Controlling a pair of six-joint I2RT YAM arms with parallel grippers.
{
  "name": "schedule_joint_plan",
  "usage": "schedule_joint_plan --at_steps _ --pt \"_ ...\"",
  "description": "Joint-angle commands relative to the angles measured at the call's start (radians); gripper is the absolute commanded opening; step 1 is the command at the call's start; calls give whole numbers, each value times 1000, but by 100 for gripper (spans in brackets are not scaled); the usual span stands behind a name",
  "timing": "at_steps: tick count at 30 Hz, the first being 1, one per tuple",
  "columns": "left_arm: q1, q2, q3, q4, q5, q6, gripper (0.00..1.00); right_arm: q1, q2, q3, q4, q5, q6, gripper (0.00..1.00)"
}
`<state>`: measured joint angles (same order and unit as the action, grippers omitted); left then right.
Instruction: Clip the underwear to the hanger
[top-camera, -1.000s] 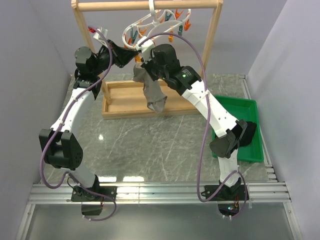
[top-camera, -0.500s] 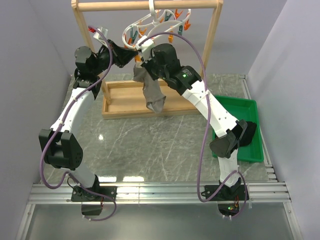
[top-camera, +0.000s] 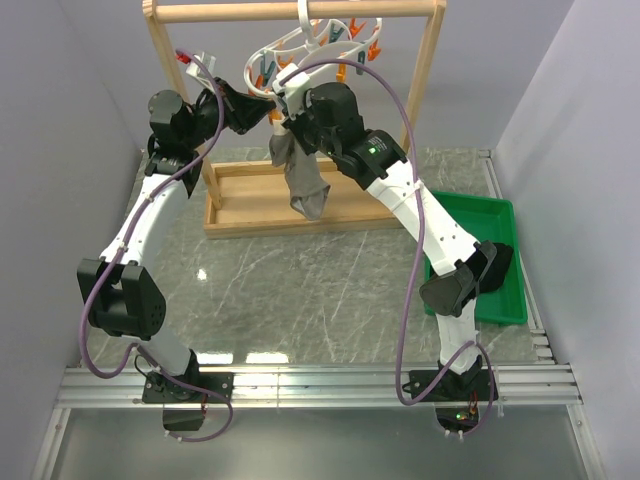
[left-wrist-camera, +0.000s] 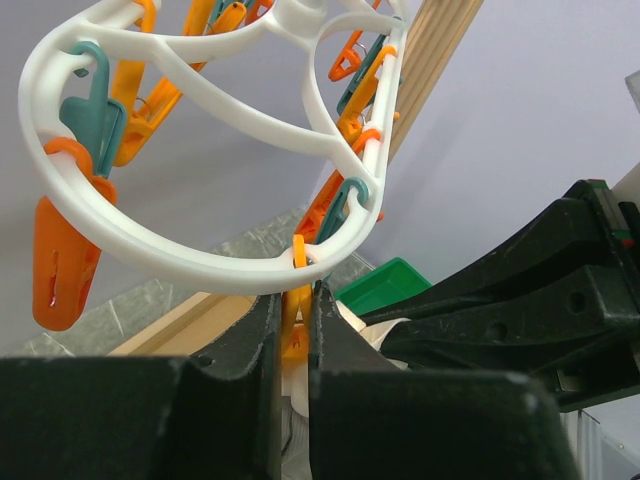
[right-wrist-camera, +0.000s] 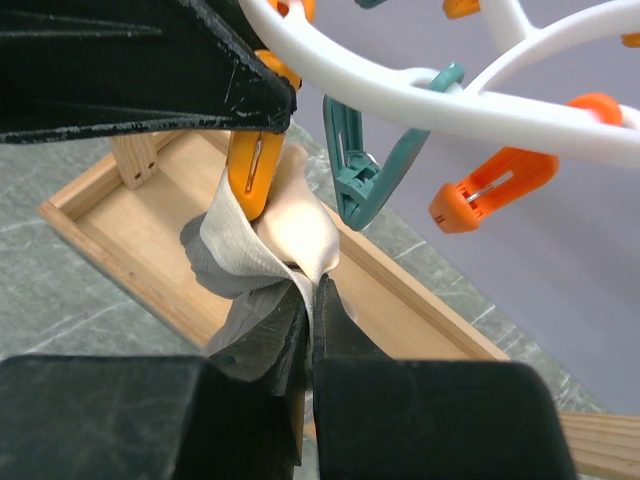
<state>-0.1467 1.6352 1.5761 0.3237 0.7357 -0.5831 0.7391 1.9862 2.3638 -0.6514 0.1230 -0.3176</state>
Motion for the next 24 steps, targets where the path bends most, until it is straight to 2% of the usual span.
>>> schedule_joint_plan --at_steps 1,9,24 --pt "-2 11 32 -32 24 19 10 2 -52 51 67 10 -3 0" --pt "-2 -5 22 -20 24 20 20 3 -53 54 75 7 -6 0" --pt "-2 9 65 -15 22 6 29 5 -52 48 81 3 -1 0"
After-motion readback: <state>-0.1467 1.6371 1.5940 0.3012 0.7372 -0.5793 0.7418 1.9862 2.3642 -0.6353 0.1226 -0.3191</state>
